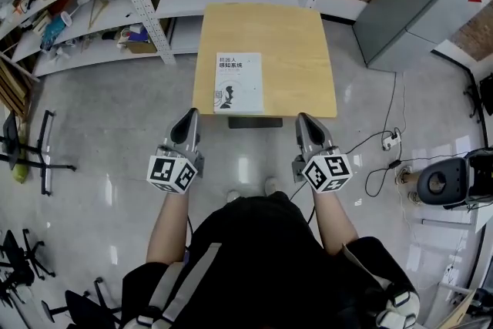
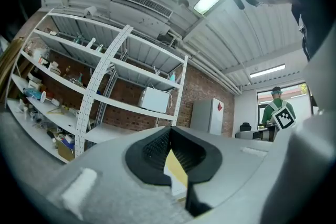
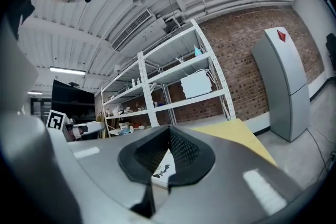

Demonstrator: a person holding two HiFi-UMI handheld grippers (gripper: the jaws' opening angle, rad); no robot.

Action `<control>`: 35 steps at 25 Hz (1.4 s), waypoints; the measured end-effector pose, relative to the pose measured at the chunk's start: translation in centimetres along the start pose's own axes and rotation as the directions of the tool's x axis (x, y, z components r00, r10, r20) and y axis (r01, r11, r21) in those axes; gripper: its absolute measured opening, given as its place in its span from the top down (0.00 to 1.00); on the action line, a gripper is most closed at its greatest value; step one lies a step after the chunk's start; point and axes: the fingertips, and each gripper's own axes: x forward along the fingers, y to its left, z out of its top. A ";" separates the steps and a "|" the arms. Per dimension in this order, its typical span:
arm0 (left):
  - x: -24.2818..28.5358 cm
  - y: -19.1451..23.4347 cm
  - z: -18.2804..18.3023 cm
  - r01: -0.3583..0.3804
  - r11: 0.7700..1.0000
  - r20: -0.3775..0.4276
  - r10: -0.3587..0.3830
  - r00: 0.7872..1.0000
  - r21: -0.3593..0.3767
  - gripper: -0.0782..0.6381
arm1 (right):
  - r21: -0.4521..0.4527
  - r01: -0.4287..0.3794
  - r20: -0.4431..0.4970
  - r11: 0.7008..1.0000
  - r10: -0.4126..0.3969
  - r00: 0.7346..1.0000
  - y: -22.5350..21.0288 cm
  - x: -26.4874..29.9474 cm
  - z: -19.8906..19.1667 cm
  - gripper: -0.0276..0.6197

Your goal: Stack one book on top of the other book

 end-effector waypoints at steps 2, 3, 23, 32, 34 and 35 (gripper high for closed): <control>0.1 -0.9 0.5 -0.007 1.000 0.014 0.007 1.000 0.021 0.89 | -0.009 -0.017 0.026 1.000 0.017 1.000 -0.2 0.3 0.8 0.95; 0.3 -1.4 0.6 -0.009 1.000 0.022 0.009 1.000 0.029 0.89 | -0.011 -0.027 0.038 1.000 0.027 0.999 -0.3 0.4 1.3 0.95; 1.5 -5.1 0.5 -0.098 0.994 0.056 0.095 0.994 0.058 0.89 | -0.032 -0.174 0.047 0.984 0.175 0.983 -2.3 2.1 3.4 0.95; 1.7 -4.1 1.2 -0.099 0.994 0.069 0.095 0.993 0.056 0.89 | -0.039 -0.166 0.049 0.985 0.168 0.985 -2.2 2.5 3.5 0.95; 1.9 -4.2 1.1 -0.091 0.994 0.065 0.087 0.994 0.056 0.89 | -0.044 -0.161 0.046 0.986 0.163 0.986 -2.2 2.5 3.5 0.95; 2.0 -4.2 1.0 -0.087 0.995 0.063 0.084 0.994 0.055 0.89 | -0.047 -0.159 0.044 0.986 0.161 0.986 -2.3 2.5 3.4 0.95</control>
